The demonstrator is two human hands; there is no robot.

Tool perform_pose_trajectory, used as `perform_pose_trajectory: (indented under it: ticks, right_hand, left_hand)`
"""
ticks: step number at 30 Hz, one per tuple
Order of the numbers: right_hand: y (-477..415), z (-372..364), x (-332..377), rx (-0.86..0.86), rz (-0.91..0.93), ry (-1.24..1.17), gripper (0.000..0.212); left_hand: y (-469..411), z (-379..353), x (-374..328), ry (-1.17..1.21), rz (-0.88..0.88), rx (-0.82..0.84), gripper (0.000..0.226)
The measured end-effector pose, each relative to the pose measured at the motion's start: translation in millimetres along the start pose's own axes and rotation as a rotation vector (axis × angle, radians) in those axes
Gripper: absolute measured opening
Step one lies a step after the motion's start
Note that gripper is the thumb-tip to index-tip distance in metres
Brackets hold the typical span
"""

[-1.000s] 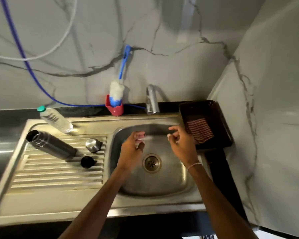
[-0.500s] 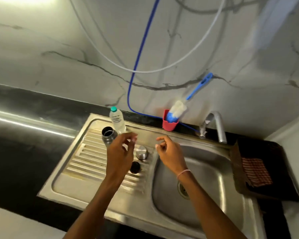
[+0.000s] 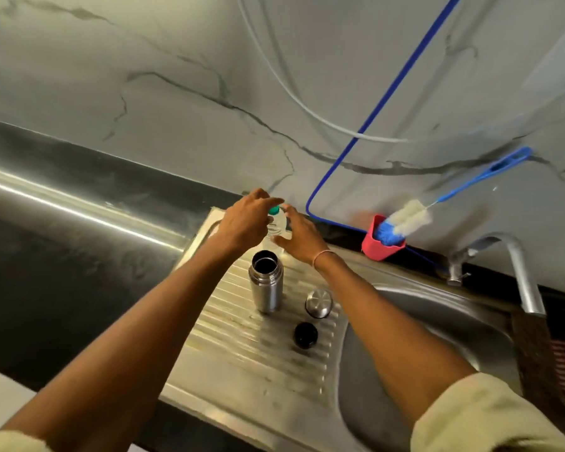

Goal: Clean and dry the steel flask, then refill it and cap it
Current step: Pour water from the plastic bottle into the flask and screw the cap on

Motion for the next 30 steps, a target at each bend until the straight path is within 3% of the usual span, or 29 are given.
perform_pose_trajectory:
  ticks: [4,13,22,30]
  right_hand:
    - [-11.4,-9.7,1.3,-0.073,0.005,0.048,0.070]
    - [8.7,-5.9,6.3,-0.174,0.115,-0.011,0.067]
    - [56.8,57.1,81.3,-0.163,0.356,-0.325,0.072]
    - [111.1,127.2,112.5,-0.100,0.454,-0.562,0.073]
  left_hand:
    - [-19.3,-9.1,-4.8,-0.066,-0.114,0.044,0.043]
    - [-2.9,14.8,-13.7,-0.072,-0.168,-0.010,0.038]
    - [14.2,132.0,-41.9,-0.132,-0.313,-0.172,0.036]
    - [20.6,226.5,-131.2,-0.137,-0.545,-0.163,0.037]
Point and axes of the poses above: each hand's wrist, its own y-axis away from the middle knuckle, its own z-axis out of the back of the hand, x = y × z, the point moved 9 cm from there along -y, towards the middle knuckle, and after that the axes turned 15 degrees about -z, right-handed, at the moved point
